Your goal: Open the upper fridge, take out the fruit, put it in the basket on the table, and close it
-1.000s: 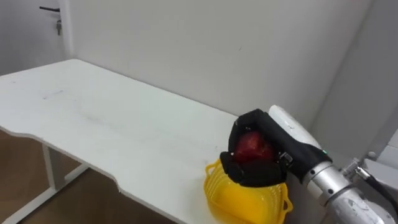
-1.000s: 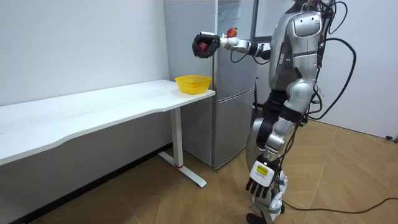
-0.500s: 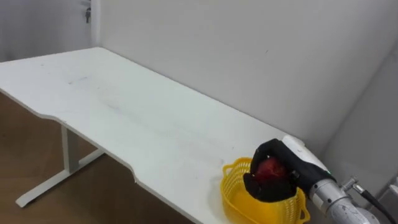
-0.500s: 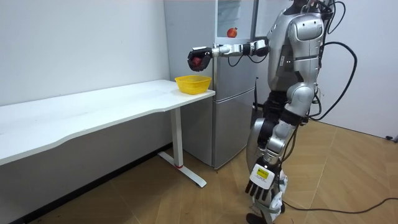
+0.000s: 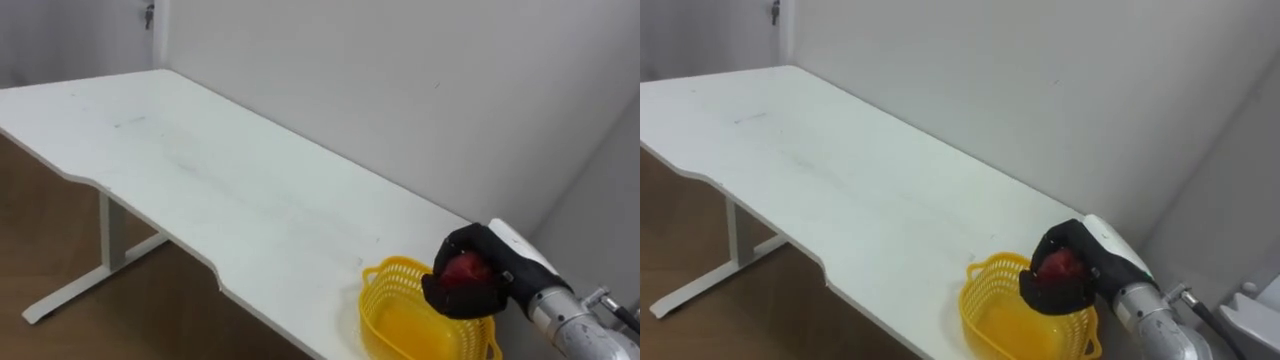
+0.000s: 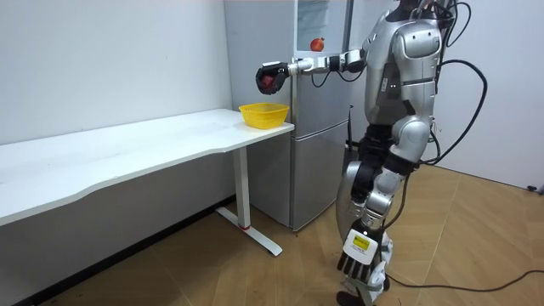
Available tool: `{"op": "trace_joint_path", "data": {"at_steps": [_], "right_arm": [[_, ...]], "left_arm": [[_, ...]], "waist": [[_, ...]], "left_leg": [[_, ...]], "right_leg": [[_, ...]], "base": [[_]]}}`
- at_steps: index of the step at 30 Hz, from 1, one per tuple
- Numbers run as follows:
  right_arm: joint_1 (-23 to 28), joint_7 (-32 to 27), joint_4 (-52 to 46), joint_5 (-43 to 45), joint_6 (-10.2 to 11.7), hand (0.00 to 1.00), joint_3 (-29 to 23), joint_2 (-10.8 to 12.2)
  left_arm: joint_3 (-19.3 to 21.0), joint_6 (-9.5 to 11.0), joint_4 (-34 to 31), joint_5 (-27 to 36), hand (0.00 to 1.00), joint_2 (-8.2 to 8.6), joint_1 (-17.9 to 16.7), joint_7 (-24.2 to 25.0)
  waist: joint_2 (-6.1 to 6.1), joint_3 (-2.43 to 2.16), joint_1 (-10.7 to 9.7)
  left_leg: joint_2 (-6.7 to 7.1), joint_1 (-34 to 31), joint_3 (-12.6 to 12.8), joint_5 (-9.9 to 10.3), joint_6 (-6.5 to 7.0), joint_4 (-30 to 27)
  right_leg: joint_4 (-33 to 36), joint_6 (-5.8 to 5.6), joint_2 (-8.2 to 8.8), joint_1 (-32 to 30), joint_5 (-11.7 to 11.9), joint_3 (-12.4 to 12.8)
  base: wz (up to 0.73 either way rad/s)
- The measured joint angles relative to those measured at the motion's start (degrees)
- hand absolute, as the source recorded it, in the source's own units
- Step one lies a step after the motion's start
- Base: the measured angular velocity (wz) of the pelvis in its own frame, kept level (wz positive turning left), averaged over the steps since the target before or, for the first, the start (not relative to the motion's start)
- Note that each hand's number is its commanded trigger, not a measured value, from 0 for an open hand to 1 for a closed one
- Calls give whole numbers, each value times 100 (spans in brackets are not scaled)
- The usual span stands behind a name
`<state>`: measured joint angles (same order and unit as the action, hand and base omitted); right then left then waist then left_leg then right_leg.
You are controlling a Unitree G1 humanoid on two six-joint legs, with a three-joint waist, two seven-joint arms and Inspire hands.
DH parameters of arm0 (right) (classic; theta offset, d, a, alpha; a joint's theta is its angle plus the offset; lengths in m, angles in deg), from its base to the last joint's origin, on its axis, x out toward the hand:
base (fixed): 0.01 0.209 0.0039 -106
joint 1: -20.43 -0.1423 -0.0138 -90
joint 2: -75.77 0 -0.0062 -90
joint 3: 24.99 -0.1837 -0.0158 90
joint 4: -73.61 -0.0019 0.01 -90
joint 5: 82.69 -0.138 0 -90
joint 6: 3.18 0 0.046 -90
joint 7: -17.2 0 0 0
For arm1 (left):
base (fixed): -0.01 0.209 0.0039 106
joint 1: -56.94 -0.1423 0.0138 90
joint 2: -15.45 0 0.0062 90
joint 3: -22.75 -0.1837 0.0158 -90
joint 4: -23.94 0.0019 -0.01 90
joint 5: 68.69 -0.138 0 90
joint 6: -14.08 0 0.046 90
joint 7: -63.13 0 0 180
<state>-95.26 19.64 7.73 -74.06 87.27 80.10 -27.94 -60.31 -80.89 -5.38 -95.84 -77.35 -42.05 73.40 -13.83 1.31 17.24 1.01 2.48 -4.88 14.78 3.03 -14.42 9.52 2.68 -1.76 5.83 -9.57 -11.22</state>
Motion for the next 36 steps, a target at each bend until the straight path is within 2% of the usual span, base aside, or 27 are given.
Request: {"op": "trace_joint_path", "data": {"at_steps": [2, 5, 6, 7, 8, 12, 15, 18, 26, 36], "right_arm": [[0, 0, 22, 0, -1, 100, 0, 0], [0, 0, 23, -7, -1, 100, 0, 0], [0, 0, 25, -6, -1, 95, 0, 0], [0, 0, 25, -13, -1, 56, 0, 0], [0, -4, 25, -37, -1, 0, 1, 0], [0, -55, 25, -107, -1, 0, 2, 0], [0, -70, 25, -164, -1, 0, 2, 0], [0, -112, 90, -161, -1, 0, 7, -22], [-1, -189, 214, -172, -31, 0, 7, -28], [0, -381, -129, -53, -27, 0, 49, -28]], "left_arm": [[-2, -1, -1, 0, 0, 1, 8, 0], [-29, -6, -7, 0, 0, 3, 15, 0], [-36, -8, -7, 0, 0, 13, 14, -2], [-41, -10, -7, 2, 0, 17, 13, -4], [-46, -15, -7, 4, 0, 28, 14, -10], [-158, -41, -7, 5, 0, 44, 35, -52], [-160, -50, -10, 5, 0, 50, 29, -114], [-153, -73, -173, 1, 0, 47, -123, -123], [-152, -98, -341, 3, 0, 61, -330, -107], [-160, -99, -385, 36, 0, 45, -431, -58]], "waist": [[25, 14, -1], [65, 12, -8], [86, 7, -8], [97, 4, -14], [122, 3, -18], [224, -8, -43], [304, -44, -84], [406, -100, -134], [347, -136, -140], [280, -77, -172]], "left_leg": [[-1, -10, 7, 3, -4, -1], [-2, -41, 15, 5, -7, -26], [-2, -46, 15, 5, -7, -38], [-2, -47, 15, 5, -7, -42], [-2, -50, 15, 5, -8, -50], [3, -88, 18, 7, -11, -123], [8, -85, 11, 7, -12, -122], [14, -71, 12, 6, -12, -119], [13, -79, 8, 3, -17, -86], [28, -97, 4, 5, -15, -100]], "right_leg": [[0, 0, -1, -9, 0, -9], [0, 0, 0, -29, 0, -25], [1, 0, 0, -29, 0, -43], [1, 0, 0, -28, 0, -48], [2, 0, 0, -27, 0, -45], [5, 0, 7, -27, 1, -35], [6, 0, 13, -27, 0, -39], [9, -1, 20, -26, 0, -29], [12, -3, 18, -24, -2, -63], [8, -4, 25, -26, -2, -63]], "base": [[0], [0], [0], [0], [0], [2], [0], [-3], [-1], [0]]}}
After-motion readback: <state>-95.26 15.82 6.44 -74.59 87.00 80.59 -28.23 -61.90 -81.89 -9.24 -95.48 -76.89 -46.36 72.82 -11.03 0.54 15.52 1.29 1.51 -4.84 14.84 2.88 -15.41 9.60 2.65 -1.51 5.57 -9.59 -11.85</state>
